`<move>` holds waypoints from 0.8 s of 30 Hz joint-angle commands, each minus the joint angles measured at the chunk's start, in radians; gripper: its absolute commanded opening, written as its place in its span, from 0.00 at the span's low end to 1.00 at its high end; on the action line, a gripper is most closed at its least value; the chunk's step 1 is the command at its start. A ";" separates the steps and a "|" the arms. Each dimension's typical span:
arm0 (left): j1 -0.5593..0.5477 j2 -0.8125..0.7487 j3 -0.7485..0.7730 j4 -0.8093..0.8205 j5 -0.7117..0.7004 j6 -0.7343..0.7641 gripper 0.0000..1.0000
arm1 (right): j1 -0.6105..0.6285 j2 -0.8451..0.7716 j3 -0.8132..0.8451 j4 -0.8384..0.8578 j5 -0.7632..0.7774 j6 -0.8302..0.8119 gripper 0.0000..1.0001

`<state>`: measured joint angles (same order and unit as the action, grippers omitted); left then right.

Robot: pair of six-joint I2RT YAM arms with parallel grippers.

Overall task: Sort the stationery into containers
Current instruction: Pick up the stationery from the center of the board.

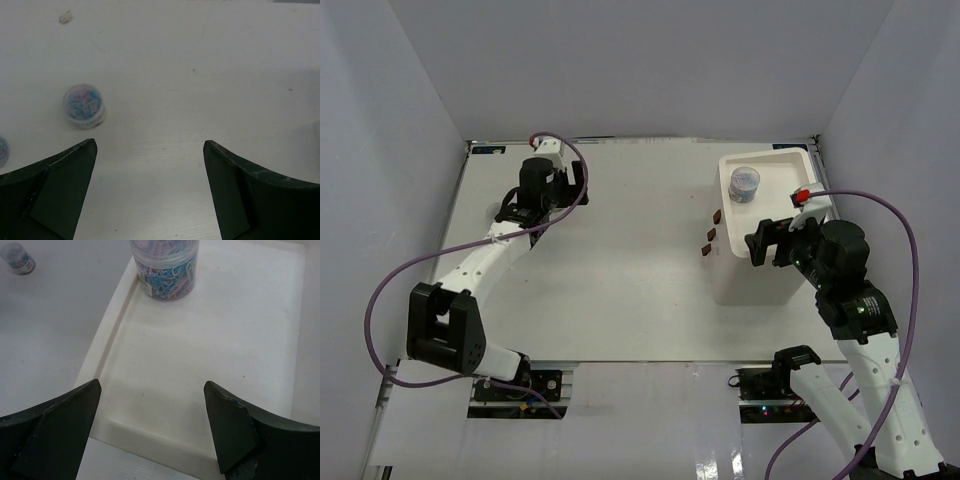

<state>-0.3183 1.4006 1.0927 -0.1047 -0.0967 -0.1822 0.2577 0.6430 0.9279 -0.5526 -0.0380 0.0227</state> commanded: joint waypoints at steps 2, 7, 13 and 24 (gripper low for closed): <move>0.091 0.067 -0.051 0.054 -0.093 -0.039 0.98 | 0.003 0.003 -0.017 0.063 -0.026 -0.012 0.90; 0.171 0.220 -0.015 0.135 -0.112 -0.089 0.98 | 0.003 -0.009 -0.027 0.059 -0.019 -0.018 0.90; 0.188 0.366 0.065 0.169 -0.110 -0.073 0.98 | 0.003 -0.022 -0.023 0.040 0.003 -0.018 0.90; 0.193 0.523 0.091 0.293 -0.104 -0.005 0.98 | 0.003 -0.026 -0.023 0.033 0.020 -0.052 0.90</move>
<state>-0.1326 1.9163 1.1561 0.1207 -0.1982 -0.2203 0.2577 0.6212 0.9028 -0.5327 -0.0284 -0.0113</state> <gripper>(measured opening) 0.979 0.901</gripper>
